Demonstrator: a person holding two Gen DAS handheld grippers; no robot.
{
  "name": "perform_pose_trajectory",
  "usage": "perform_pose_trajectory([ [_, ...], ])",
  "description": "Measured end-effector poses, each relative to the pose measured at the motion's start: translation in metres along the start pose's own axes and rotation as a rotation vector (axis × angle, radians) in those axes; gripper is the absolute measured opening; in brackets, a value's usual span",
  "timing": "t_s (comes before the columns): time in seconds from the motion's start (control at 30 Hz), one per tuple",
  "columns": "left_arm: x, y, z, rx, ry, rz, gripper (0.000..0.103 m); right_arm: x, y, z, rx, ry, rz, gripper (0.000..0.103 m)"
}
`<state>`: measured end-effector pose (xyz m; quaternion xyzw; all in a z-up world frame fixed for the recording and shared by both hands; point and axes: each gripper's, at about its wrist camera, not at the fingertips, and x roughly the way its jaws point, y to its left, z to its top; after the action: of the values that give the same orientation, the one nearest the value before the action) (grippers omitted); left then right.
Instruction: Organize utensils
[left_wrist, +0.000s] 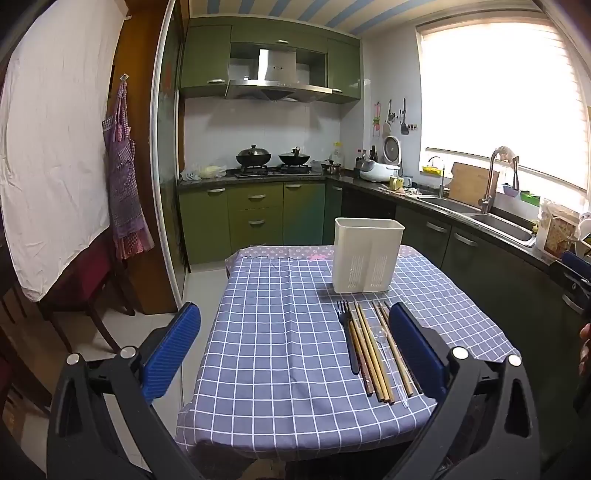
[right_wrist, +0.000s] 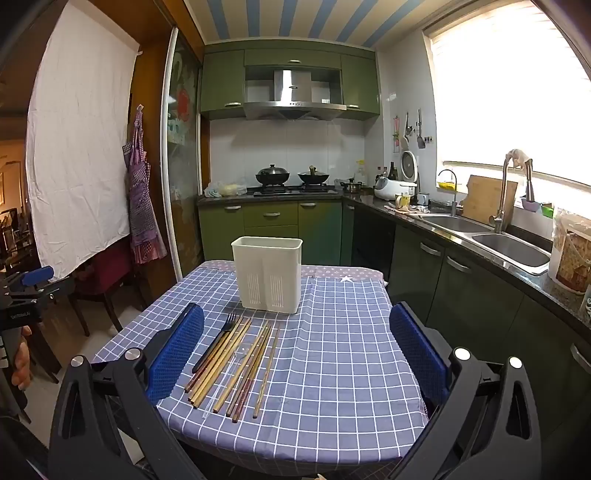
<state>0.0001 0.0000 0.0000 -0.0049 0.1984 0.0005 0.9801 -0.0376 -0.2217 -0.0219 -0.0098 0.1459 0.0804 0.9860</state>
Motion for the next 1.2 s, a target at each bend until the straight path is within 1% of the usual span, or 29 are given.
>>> perform_pose_trajectory([
  [0.27,-0.002,0.001,0.000,-0.005,-0.008,-0.005,0.097,0.000,0.000,0.000,-0.003,0.001,-0.004,0.099],
  [0.3,0.000,0.001,0.001,-0.004,0.005,-0.003,0.097,-0.001,0.000,0.000,-0.003,0.001,-0.003,0.099],
  [0.47,0.002,0.002,0.001,-0.002,0.001,-0.004,0.097,0.000,0.001,0.000,-0.005,0.001,-0.002,0.099],
  [0.63,0.003,0.008,-0.006,-0.003,0.005,-0.007,0.097,0.000,0.001,0.000,-0.005,0.001,-0.003,0.099],
  [0.77,0.003,0.013,-0.004,-0.002,0.009,-0.006,0.097,0.000,0.001,0.000,-0.005,0.000,-0.002,0.099],
  [1.03,0.002,0.001,-0.006,0.001,0.012,-0.004,0.097,-0.001,0.002,0.000,-0.003,0.005,0.001,0.099],
  [1.2,0.003,0.000,-0.009,0.001,0.012,-0.002,0.097,0.000,0.003,0.000,-0.004,0.006,-0.001,0.099],
])
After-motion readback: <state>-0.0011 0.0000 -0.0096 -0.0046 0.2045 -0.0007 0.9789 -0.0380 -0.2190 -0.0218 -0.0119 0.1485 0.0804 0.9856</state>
